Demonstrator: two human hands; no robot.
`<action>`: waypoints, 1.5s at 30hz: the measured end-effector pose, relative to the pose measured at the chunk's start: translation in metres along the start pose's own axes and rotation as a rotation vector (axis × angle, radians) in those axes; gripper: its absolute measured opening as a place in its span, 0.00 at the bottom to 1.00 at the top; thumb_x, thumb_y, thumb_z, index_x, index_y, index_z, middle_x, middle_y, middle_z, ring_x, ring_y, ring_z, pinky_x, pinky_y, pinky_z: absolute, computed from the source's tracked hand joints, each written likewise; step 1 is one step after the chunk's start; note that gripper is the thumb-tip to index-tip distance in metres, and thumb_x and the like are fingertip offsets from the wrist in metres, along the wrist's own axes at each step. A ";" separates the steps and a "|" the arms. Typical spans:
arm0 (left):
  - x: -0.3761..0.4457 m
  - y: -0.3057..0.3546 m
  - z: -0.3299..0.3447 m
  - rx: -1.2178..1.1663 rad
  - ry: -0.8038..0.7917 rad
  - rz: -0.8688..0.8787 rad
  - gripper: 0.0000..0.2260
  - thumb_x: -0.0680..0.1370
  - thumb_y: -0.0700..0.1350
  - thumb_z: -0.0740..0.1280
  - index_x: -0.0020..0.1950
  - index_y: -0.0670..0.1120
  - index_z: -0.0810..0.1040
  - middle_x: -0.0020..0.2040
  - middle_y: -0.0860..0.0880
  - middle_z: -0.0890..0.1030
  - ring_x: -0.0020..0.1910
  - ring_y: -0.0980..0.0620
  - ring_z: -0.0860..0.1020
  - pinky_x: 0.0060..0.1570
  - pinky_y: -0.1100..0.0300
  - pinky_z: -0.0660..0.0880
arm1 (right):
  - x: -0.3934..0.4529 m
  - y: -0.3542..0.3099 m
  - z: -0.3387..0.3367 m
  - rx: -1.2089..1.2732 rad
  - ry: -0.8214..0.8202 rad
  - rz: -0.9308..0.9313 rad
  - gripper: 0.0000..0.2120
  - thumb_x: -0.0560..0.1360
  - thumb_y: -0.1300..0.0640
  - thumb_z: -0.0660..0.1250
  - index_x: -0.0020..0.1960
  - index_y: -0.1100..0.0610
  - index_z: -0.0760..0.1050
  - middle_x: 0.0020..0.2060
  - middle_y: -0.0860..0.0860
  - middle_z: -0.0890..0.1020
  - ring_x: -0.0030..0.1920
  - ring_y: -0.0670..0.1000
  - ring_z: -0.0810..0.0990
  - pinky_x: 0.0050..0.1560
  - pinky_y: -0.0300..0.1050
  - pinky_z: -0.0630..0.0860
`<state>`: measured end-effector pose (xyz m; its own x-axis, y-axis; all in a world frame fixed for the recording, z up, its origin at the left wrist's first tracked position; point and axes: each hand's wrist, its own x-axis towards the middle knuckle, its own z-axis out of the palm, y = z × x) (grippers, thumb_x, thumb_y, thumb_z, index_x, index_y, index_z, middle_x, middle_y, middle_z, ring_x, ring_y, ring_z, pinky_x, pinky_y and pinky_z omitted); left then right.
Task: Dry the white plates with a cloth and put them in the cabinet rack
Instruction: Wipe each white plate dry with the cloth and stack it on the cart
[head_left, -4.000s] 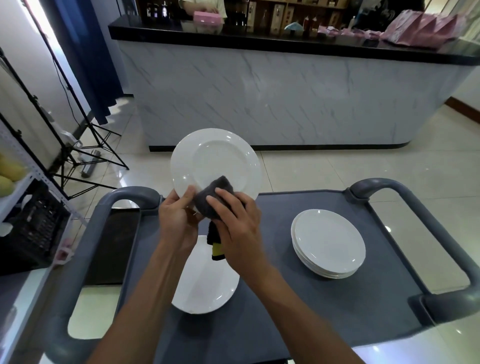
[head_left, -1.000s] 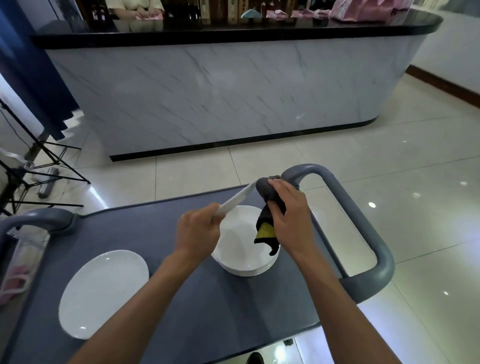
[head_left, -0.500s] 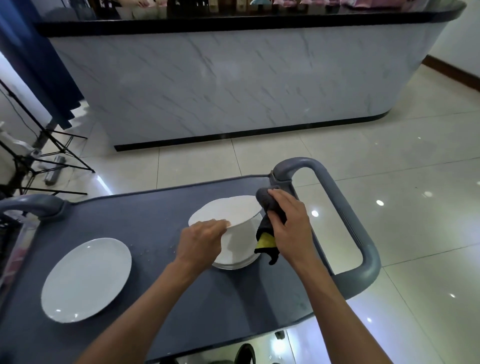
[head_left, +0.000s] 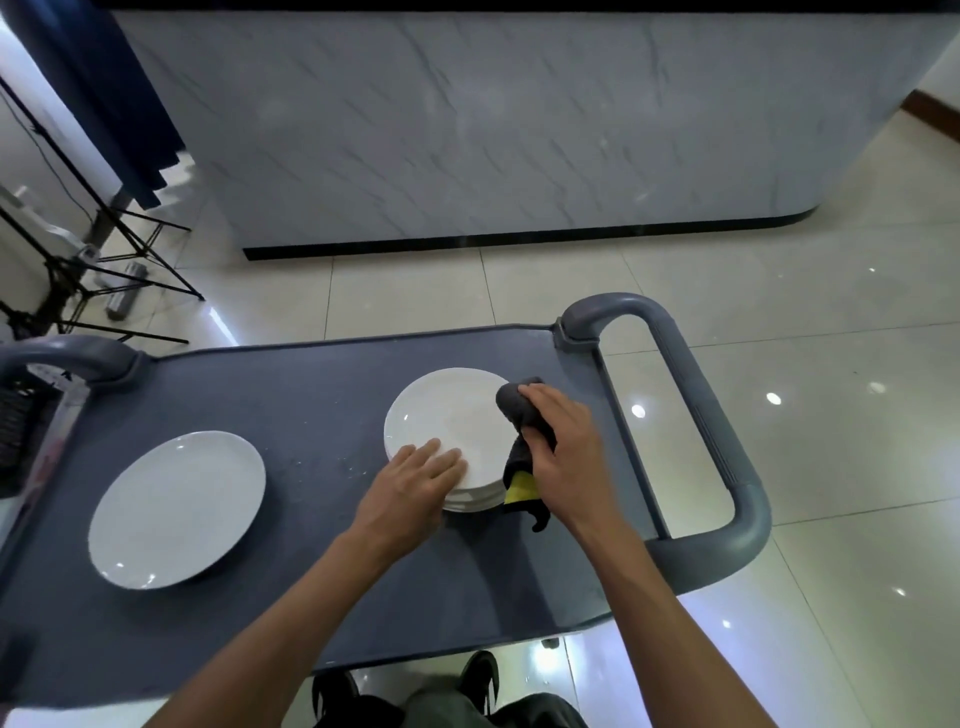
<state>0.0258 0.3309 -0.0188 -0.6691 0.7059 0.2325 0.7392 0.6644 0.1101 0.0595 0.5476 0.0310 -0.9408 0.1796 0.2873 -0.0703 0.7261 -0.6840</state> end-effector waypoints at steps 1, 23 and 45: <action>-0.001 -0.001 0.000 -0.011 0.001 0.000 0.22 0.61 0.33 0.78 0.54 0.42 0.84 0.57 0.45 0.84 0.55 0.39 0.82 0.50 0.48 0.81 | -0.002 0.001 0.002 -0.005 -0.015 0.006 0.20 0.77 0.67 0.67 0.68 0.58 0.76 0.65 0.51 0.78 0.63 0.55 0.73 0.67 0.48 0.69; -0.014 -0.006 0.016 -0.117 -0.011 0.038 0.09 0.73 0.40 0.75 0.52 0.42 0.82 0.56 0.45 0.83 0.60 0.40 0.80 0.55 0.47 0.79 | -0.015 0.002 0.017 -0.065 -0.117 -0.005 0.20 0.77 0.66 0.67 0.68 0.57 0.76 0.65 0.51 0.78 0.62 0.54 0.74 0.66 0.45 0.70; -0.114 -0.097 -0.046 -0.119 0.216 -0.640 0.02 0.76 0.41 0.73 0.48 0.46 0.85 0.45 0.49 0.85 0.46 0.46 0.81 0.37 0.53 0.79 | 0.021 -0.111 0.123 0.075 -0.318 -0.221 0.23 0.75 0.65 0.68 0.69 0.54 0.75 0.66 0.50 0.78 0.63 0.54 0.74 0.67 0.39 0.64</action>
<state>0.0338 0.1748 -0.0120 -0.9559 0.1104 0.2720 0.2150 0.8942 0.3928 0.0068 0.3890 0.0304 -0.9553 -0.1986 0.2192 -0.2955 0.6713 -0.6797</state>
